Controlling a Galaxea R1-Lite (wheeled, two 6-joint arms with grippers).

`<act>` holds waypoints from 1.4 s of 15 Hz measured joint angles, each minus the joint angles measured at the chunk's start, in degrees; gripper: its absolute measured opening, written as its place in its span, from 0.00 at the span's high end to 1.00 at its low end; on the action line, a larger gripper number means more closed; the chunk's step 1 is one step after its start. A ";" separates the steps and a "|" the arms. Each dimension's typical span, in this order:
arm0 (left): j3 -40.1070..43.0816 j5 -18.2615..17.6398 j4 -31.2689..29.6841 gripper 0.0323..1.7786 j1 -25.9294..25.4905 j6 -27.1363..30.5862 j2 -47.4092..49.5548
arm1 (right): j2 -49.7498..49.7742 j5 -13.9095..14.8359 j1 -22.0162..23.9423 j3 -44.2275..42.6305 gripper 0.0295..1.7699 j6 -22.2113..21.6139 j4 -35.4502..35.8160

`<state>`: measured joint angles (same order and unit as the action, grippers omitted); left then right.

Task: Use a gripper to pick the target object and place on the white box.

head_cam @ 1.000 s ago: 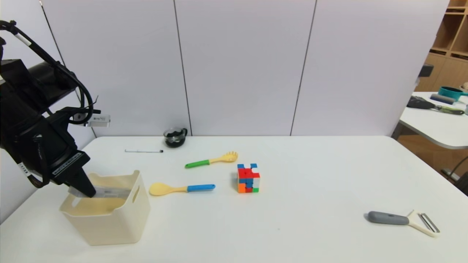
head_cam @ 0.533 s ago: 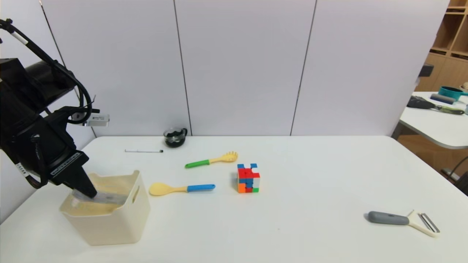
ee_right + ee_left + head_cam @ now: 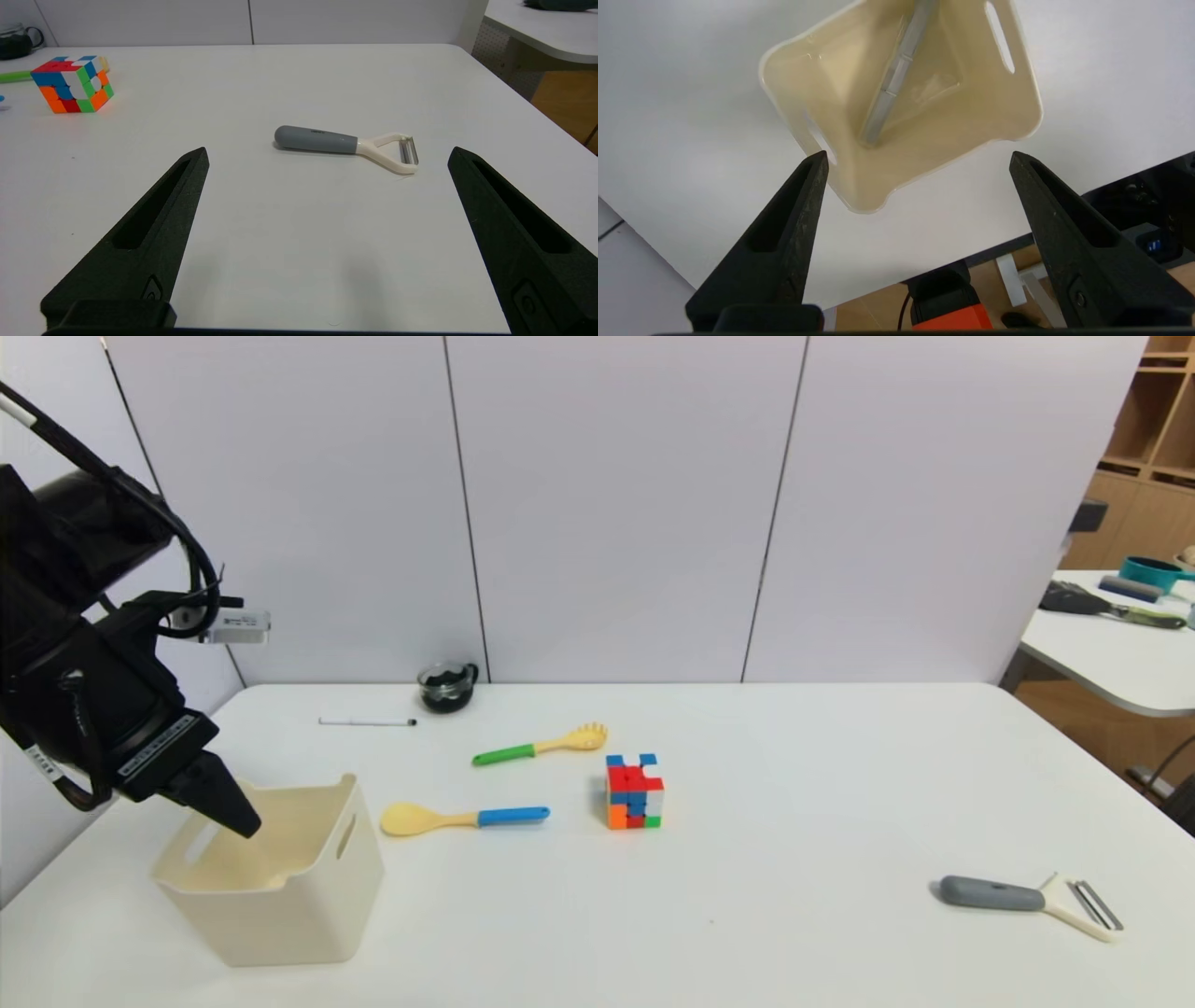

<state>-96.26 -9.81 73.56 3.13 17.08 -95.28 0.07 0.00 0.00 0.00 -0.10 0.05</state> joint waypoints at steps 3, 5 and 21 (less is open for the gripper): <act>0.37 -0.02 -5.01 0.16 0.09 -0.02 4.94 | 0.00 0.00 0.00 0.00 0.00 0.02 0.00; 2.00 0.00 -8.79 0.13 0.13 -0.02 8.96 | 0.00 0.00 0.00 0.00 0.00 0.00 -0.05; 62.35 -0.22 -75.31 0.06 0.98 -0.51 62.60 | 0.00 0.00 0.00 0.00 0.00 0.00 0.02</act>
<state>-33.90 -10.03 -1.76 4.11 16.57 -32.68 0.07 0.00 0.00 0.00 -0.10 0.07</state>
